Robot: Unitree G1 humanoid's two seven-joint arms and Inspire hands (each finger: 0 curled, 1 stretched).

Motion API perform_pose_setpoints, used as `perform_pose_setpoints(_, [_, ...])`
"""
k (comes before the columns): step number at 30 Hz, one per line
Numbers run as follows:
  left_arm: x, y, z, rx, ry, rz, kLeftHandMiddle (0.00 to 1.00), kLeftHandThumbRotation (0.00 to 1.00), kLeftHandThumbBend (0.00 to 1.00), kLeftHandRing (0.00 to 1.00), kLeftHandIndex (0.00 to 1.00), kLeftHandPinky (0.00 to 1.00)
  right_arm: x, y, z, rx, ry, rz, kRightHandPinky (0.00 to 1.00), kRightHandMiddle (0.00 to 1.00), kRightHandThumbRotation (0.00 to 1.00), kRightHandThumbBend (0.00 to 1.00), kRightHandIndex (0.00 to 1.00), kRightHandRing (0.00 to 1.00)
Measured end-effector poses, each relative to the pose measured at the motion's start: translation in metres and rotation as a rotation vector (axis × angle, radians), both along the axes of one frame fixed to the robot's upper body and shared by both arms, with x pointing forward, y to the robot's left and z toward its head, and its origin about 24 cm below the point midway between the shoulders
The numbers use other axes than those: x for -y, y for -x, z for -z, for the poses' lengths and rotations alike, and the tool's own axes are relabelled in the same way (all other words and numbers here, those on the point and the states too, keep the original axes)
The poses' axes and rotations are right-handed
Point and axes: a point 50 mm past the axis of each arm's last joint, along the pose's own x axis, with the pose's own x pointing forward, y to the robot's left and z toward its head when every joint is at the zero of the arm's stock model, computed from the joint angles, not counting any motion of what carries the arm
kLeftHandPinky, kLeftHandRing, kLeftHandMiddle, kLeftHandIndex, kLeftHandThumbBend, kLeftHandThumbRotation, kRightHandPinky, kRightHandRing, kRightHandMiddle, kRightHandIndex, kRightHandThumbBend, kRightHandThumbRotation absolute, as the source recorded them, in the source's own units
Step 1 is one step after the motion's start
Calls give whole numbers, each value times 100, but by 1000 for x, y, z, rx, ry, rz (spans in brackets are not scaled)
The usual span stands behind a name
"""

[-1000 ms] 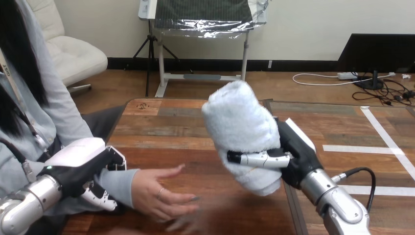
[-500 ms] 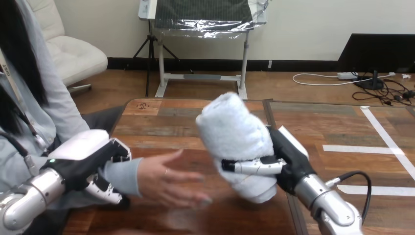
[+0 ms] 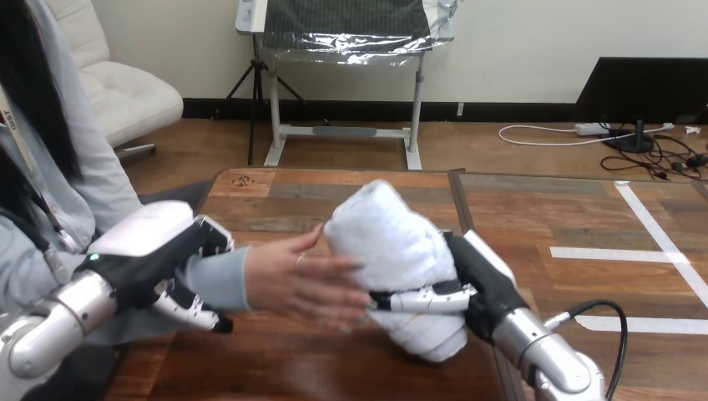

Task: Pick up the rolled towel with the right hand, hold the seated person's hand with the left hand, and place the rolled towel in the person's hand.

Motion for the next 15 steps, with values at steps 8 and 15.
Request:
perform_pose_setpoints(8, [11,-9,-13,41,20,32,33,0,76,26,35,21,-15,1,5,0,39,-14,26,40,0,81,45,31])
perform_pose_setpoints(15, [14,-13,-15,30,21,28,32,0,75,26,34,21,-20,0,3,41,79,-5,25,39,0,82,45,30])
